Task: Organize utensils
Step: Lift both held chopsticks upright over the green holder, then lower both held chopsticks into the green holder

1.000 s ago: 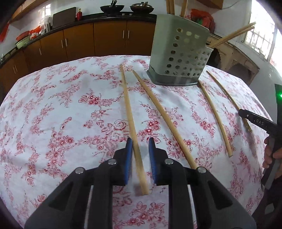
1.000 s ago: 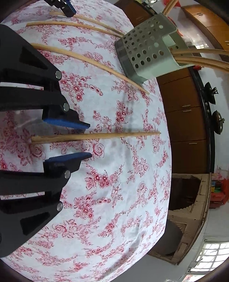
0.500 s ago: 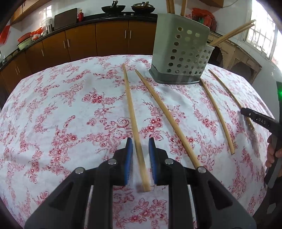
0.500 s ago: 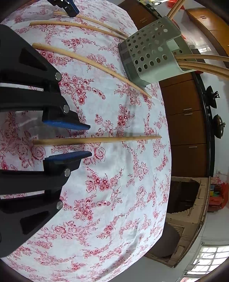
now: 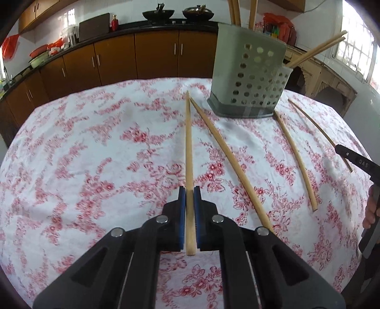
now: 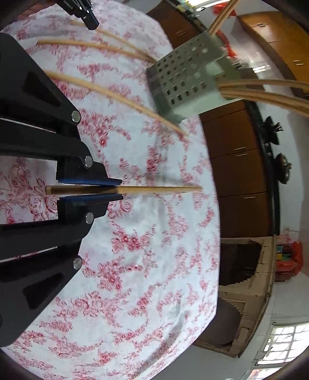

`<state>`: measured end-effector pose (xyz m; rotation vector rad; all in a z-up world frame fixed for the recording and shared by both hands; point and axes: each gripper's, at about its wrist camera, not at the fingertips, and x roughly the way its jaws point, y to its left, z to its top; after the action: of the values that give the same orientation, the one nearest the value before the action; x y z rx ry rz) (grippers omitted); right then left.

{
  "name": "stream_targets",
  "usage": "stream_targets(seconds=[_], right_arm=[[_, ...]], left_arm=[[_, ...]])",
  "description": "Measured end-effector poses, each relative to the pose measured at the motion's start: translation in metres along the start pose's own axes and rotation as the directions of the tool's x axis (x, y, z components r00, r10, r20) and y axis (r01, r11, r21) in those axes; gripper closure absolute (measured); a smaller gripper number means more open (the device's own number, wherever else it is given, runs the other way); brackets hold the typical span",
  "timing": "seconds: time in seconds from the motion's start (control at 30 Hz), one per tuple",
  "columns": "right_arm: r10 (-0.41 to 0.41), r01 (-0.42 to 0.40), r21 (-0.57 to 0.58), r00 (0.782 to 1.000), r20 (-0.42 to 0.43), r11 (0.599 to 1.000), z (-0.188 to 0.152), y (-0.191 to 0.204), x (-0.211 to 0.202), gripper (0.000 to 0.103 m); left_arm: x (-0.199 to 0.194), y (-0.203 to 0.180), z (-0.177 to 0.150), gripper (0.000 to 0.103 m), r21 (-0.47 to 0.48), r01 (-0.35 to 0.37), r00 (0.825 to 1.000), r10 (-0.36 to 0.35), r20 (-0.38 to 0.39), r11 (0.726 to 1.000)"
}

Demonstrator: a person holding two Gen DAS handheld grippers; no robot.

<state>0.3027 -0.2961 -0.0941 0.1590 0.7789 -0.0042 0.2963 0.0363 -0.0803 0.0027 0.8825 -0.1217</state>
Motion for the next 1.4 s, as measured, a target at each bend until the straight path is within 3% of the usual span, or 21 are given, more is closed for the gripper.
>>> stream_targets(seconds=[0.2,0.33,0.67,0.87,1.23,1.4], right_arm=[[0.028,-0.028,0.002,0.993,0.113,1.0,0.008,-0.002,-0.034,0.096],[0.037,-0.037,-0.004,0.979,0.198,0.999,0.017,-0.004,-0.058,0.096],[0.07,-0.06,-0.037,0.92,0.386,0.997,0.044,0.001,-0.114,0.096],[0.104,-0.098,-0.037,0.896,0.432,0.994,0.057,0.008,-0.131,0.096],[0.121,-0.111,-0.048,0.896,0.428,0.993,0.061,0.019,-0.137,0.096],[0.156,-0.145,-0.058,0.884,0.44,0.988,0.075,0.023,-0.156,0.096]], left_arm=[[-0.032,0.004,0.01,0.095,-0.006,-0.007,0.995,0.008,0.095,1.0],[-0.062,0.008,0.018,0.095,-0.016,0.011,0.982,-0.008,0.189,1.0],[-0.127,0.014,0.045,0.095,-0.046,0.059,0.911,-0.035,0.41,0.997],[-0.146,0.019,0.054,0.095,-0.078,0.082,0.885,-0.037,0.464,0.994],[-0.149,0.024,0.057,0.095,-0.088,0.084,0.883,-0.034,0.468,0.993],[-0.163,0.018,0.065,0.095,-0.062,0.096,0.866,-0.053,0.497,0.993]])
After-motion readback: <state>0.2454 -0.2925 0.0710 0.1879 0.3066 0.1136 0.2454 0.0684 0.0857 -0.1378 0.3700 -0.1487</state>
